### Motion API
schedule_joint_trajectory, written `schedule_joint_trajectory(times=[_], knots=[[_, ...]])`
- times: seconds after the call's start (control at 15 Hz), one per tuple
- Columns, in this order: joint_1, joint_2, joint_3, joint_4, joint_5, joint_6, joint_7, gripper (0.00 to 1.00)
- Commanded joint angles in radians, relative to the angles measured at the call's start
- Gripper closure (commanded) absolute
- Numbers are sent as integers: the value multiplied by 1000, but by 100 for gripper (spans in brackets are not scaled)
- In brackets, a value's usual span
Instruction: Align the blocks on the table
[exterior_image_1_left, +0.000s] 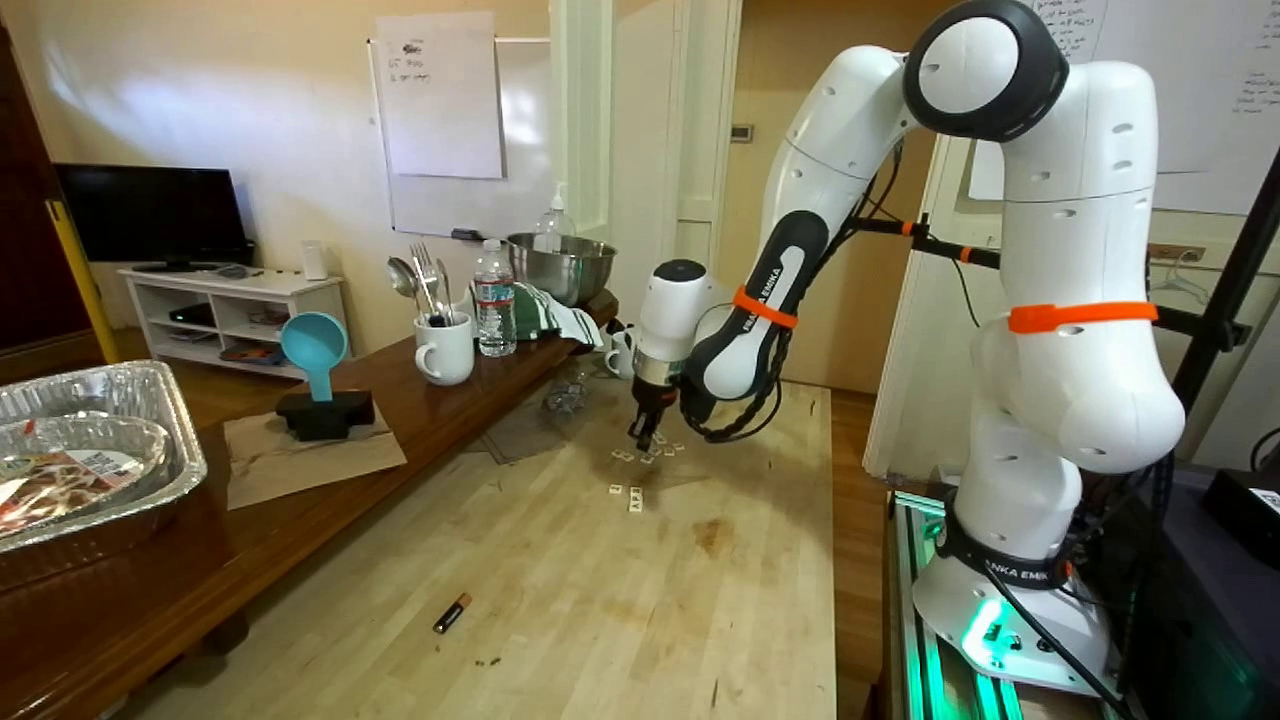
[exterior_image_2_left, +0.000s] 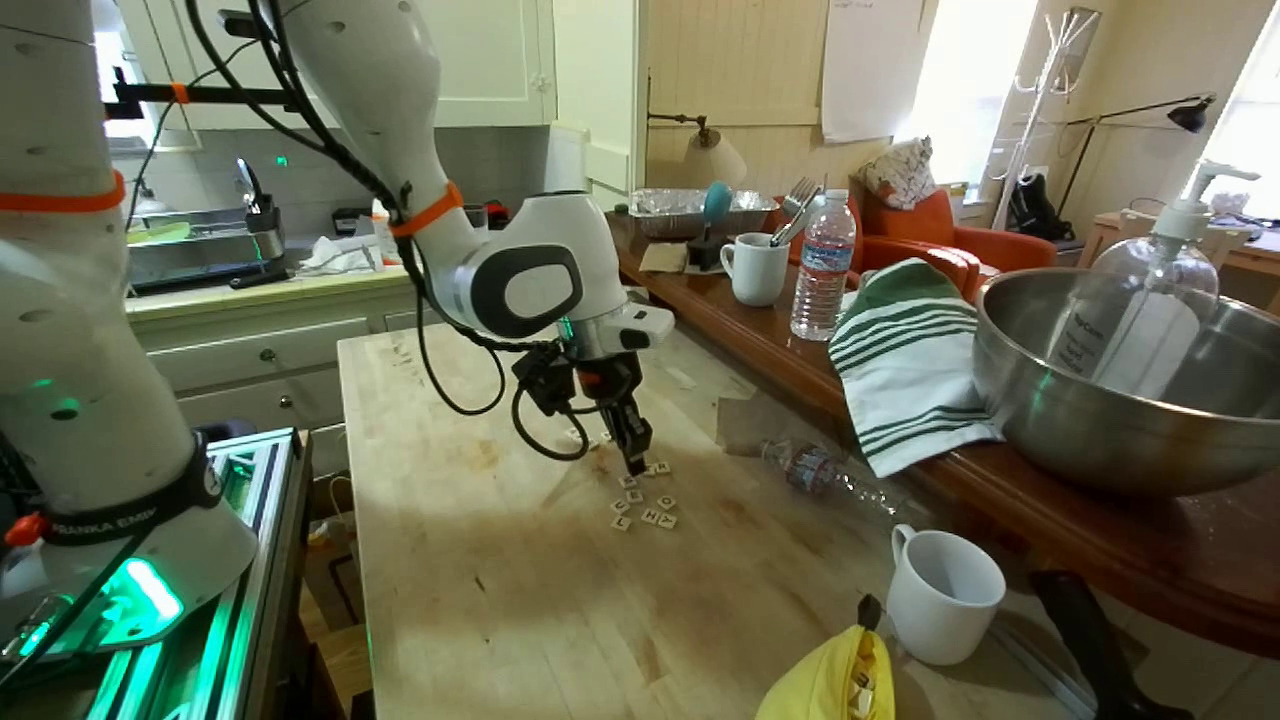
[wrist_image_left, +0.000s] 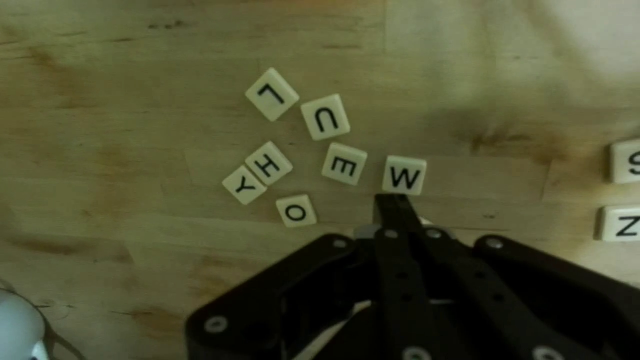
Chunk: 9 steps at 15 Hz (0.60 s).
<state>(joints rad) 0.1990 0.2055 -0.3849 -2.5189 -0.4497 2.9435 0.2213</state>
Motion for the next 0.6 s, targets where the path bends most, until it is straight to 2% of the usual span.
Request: schedule_joint_trajectory(times=[0.0,0.27,0.53], knots=[[-7,25,19,30,34,42,7,100],[-39,66,61,63,107,104,-14,100],[-52,122,80,105,131,140,-13,100]])
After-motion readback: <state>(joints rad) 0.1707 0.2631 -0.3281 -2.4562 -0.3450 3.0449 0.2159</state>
